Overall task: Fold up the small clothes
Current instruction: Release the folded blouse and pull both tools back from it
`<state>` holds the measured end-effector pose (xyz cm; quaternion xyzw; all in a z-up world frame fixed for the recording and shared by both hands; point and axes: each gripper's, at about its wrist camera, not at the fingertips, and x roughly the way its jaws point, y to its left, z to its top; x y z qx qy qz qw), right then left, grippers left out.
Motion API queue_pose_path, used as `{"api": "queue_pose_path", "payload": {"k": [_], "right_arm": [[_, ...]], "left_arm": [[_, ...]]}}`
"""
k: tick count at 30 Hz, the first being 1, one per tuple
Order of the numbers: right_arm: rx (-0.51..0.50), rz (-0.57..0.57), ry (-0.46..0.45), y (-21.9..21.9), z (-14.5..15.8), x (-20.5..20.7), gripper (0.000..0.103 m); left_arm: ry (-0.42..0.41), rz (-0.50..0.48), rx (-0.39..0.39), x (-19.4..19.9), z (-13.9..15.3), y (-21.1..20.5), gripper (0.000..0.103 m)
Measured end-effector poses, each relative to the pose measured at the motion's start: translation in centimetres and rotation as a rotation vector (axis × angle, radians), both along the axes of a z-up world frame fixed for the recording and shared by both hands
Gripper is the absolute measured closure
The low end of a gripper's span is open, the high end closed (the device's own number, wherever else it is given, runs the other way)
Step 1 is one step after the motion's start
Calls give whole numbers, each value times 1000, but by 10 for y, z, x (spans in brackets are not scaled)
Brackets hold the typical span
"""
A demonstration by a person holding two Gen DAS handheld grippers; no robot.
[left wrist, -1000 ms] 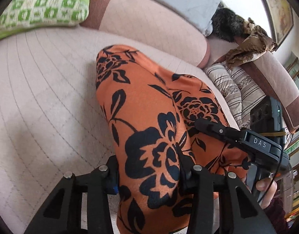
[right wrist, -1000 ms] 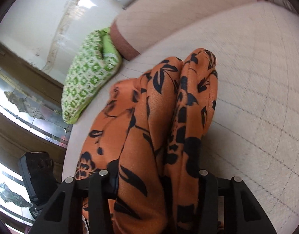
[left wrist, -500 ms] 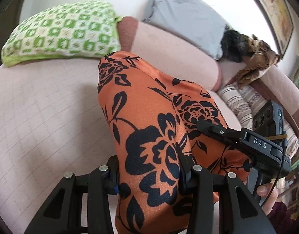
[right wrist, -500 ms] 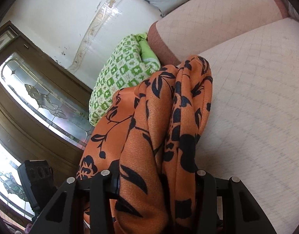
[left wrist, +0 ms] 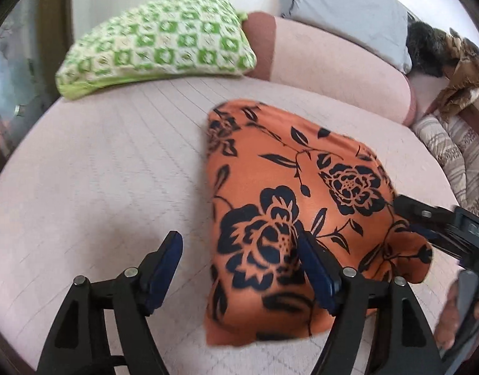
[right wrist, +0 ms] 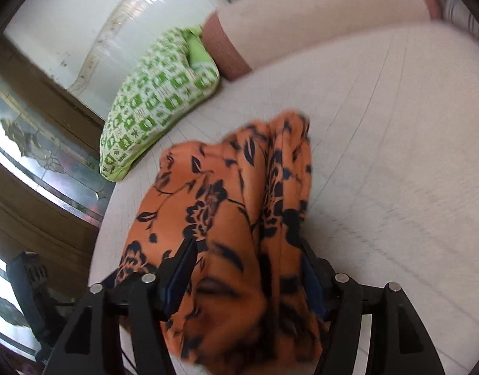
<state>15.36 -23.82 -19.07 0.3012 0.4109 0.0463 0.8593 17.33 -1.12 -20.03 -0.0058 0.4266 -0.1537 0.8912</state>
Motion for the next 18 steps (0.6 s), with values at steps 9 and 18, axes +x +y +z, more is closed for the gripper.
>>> {"api": "queue_pose_path", "payload": {"k": [9, 18], "right_arm": [[-208, -74, -168, 12, 73, -85, 34], [-310, -75, -223, 35, 123, -123, 34]], "left_arm": [[-175, 146, 145, -58, 55, 15, 22], [-291, 218, 183, -102, 115, 28, 21]]}}
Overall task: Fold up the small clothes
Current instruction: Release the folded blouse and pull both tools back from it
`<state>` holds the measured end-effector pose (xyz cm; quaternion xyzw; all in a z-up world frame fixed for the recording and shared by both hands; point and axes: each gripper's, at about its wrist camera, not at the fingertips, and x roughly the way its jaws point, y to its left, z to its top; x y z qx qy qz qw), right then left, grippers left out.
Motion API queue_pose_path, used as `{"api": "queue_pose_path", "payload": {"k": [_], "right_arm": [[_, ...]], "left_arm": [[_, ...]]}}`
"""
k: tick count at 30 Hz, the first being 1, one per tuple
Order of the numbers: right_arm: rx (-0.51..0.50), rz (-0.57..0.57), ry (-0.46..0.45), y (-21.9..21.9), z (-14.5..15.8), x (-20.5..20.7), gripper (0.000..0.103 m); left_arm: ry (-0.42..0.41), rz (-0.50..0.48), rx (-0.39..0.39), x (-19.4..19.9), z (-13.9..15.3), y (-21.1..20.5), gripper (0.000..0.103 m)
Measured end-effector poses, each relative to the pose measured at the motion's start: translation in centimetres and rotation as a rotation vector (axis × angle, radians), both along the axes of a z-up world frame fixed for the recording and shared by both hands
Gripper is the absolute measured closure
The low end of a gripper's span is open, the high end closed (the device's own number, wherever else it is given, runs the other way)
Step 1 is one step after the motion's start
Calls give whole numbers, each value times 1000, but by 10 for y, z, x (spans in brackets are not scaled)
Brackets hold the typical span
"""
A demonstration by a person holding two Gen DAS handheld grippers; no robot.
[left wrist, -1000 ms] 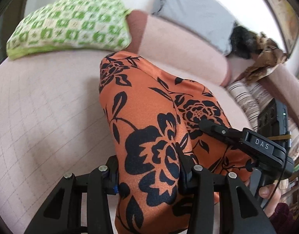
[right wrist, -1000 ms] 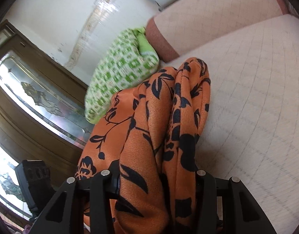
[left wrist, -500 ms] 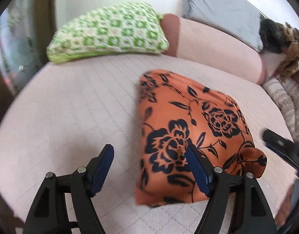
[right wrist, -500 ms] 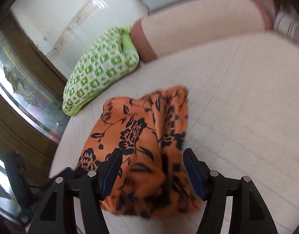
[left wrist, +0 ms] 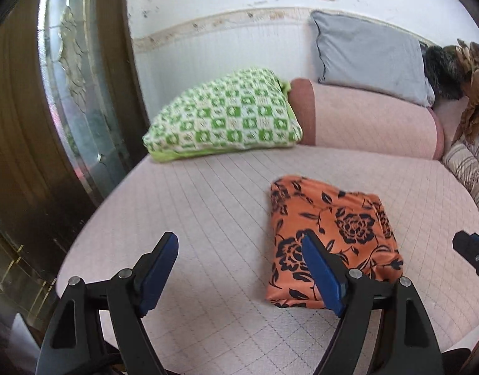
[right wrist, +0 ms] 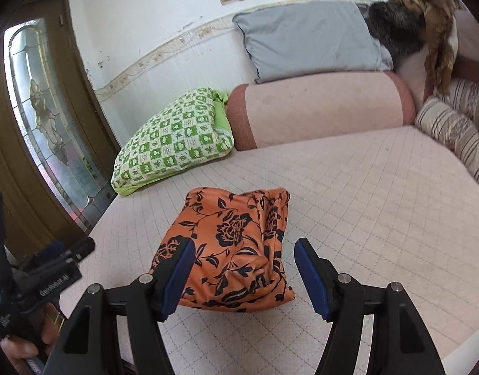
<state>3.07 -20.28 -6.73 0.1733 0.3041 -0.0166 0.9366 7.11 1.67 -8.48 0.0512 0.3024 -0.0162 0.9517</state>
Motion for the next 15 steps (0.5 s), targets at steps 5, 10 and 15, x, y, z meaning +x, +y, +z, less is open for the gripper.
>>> {"api": "queue_pose_path", "payload": {"k": [5, 10, 15], "right_arm": [[-1, -1, -15, 5, 18, -13, 33], [1, 17, -23, 12, 29, -21, 33], [-3, 62, -21, 27, 33, -24, 33]], "left_arm": [[-53, 48, 12, -18, 27, 10, 21], [-130, 113, 44, -37, 52, 18, 8], [-191, 87, 48, -54, 70, 23, 7]]}}
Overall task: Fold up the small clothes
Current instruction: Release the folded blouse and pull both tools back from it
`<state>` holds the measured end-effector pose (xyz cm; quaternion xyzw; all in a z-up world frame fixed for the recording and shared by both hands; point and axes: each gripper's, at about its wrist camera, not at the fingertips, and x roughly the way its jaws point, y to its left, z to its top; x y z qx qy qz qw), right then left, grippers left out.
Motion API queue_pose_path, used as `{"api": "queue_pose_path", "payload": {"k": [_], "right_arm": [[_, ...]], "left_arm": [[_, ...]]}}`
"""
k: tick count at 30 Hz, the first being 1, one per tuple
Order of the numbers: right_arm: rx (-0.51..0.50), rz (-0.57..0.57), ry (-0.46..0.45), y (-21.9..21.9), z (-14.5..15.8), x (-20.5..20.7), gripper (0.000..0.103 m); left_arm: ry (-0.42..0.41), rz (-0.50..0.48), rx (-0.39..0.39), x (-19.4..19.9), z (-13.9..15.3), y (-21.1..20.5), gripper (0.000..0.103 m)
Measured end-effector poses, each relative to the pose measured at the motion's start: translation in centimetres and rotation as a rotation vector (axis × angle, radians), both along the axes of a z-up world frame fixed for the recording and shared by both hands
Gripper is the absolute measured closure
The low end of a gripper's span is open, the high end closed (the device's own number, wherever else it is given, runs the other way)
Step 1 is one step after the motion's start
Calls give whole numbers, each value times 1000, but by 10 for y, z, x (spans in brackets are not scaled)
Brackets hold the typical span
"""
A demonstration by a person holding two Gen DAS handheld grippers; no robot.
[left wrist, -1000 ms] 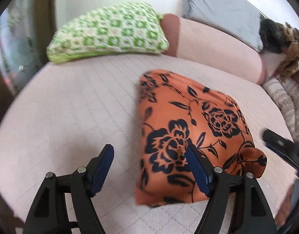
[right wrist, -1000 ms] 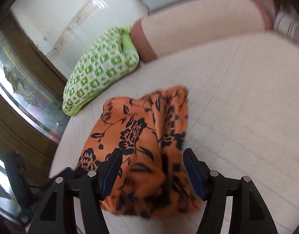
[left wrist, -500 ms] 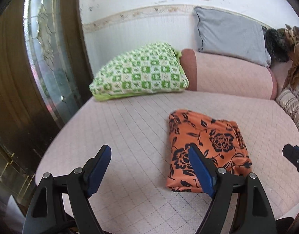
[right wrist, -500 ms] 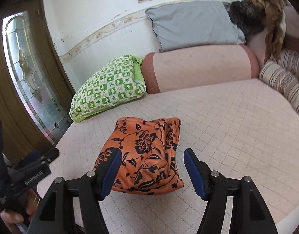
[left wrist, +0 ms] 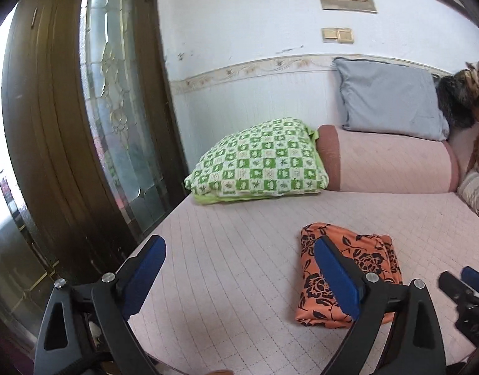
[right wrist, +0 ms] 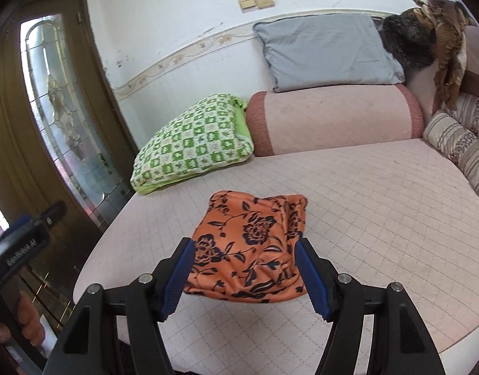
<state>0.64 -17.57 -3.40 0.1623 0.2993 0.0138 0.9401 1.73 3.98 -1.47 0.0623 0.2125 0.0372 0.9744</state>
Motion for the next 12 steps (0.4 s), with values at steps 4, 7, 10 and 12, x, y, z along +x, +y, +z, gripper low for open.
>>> {"api": "queue_pose_path", "payload": {"k": [4, 7, 10, 12], "right_arm": [[2, 34, 14, 10, -3, 0, 33], [17, 48, 37, 13, -9, 3, 33], [31, 53, 58, 14, -17, 5, 33], [39, 51, 69, 13, -21, 7, 33]], "left_arm": [[12, -37, -38, -2, 3, 3, 7], [28, -62, -63, -4, 1, 4, 7], [39, -83, -100, -2, -3, 7, 7], [48, -78, -111, 2, -7, 8, 7]]}}
